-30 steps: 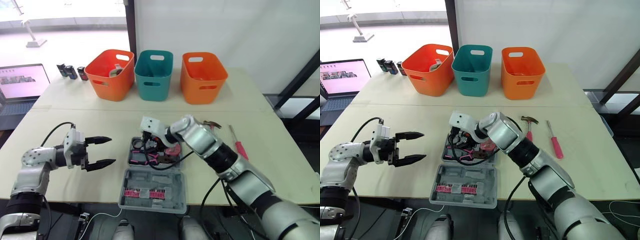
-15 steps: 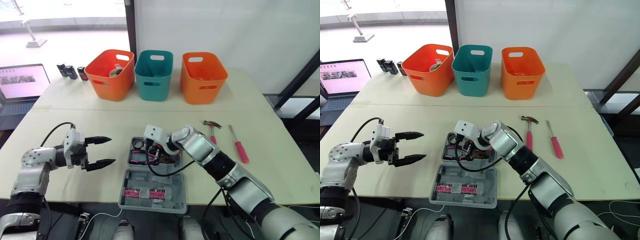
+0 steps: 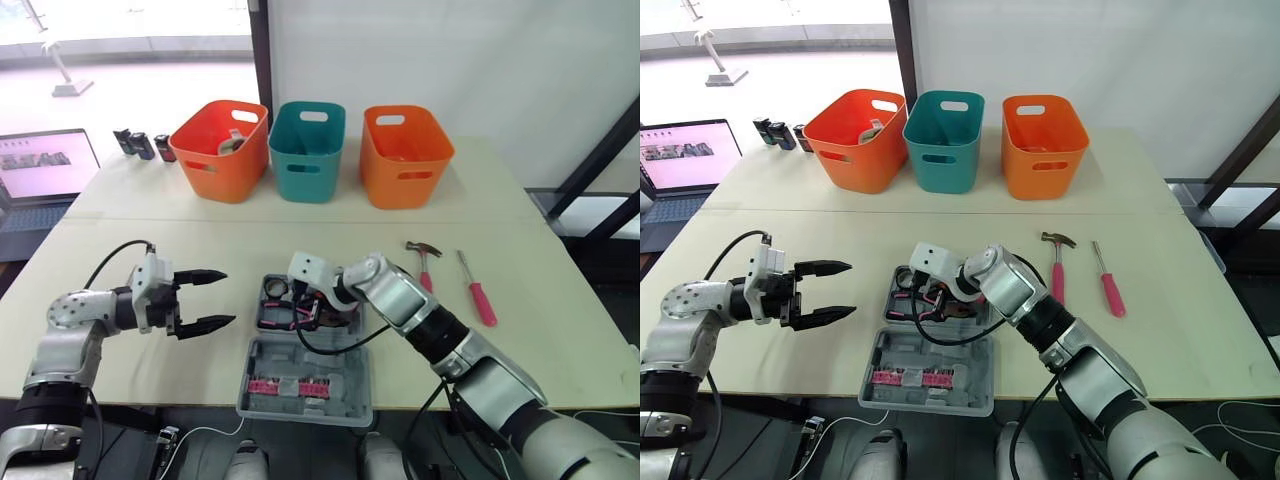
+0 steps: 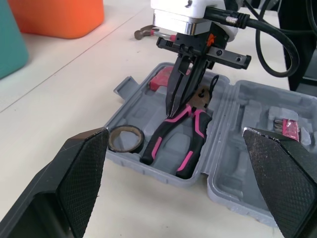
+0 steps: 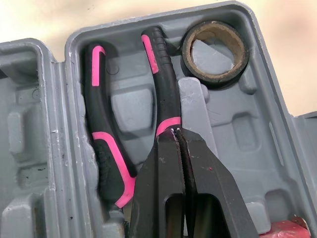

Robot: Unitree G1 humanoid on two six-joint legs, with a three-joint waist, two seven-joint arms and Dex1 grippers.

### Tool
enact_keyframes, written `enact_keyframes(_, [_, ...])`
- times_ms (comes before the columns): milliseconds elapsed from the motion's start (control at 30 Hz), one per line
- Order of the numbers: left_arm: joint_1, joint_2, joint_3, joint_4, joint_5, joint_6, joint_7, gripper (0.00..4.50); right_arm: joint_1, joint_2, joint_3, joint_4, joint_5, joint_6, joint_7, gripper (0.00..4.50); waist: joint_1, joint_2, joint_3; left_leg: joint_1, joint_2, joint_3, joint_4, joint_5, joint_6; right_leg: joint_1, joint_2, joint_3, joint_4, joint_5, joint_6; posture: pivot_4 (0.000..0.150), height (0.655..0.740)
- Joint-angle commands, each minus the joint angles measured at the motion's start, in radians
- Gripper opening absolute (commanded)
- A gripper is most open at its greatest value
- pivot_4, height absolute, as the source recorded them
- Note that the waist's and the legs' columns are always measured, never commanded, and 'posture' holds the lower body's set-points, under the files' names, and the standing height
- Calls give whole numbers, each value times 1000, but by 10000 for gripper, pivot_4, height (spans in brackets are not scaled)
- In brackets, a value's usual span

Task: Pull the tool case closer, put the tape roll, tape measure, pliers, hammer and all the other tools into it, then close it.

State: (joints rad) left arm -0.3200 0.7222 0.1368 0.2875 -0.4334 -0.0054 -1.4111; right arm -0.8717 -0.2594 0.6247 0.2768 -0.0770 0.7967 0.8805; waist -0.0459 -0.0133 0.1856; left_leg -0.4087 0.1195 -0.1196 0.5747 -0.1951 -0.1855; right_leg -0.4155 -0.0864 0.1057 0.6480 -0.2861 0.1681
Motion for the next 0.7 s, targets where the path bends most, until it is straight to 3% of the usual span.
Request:
enact_keyframes(33, [-1,10,12,-40,-12,7,11,45000,63,-42,135,97,-77,62,43,774,3,0,-1,0,0,0,0,0,0,1,0,0,0,0,0,1500,7400])
enact_keyframes(467, [1,17,16,-58,-13,21,23,45000,103,-4,140,158,-140,25,41,774,15,-1,-29,6,0,0,0,-1,0,10,0,0,-3,-6,-3,1500,7400])
enact_keyframes(633, [10,19,5,-55,5,16,29,45000,93,35,-28,86,-92,-66,-41,774,5,-2,-30,8,0,0,-1,-1,0,11,0,0,-3,-7,-4,1500,7400])
enact_keyframes(700, [25,22,1,-63,14,13,31,45000,100,33,-132,-23,-43,-119,-51,774,2,-1,-29,8,0,0,-1,-1,0,10,0,0,-2,-7,-4,1500,7400])
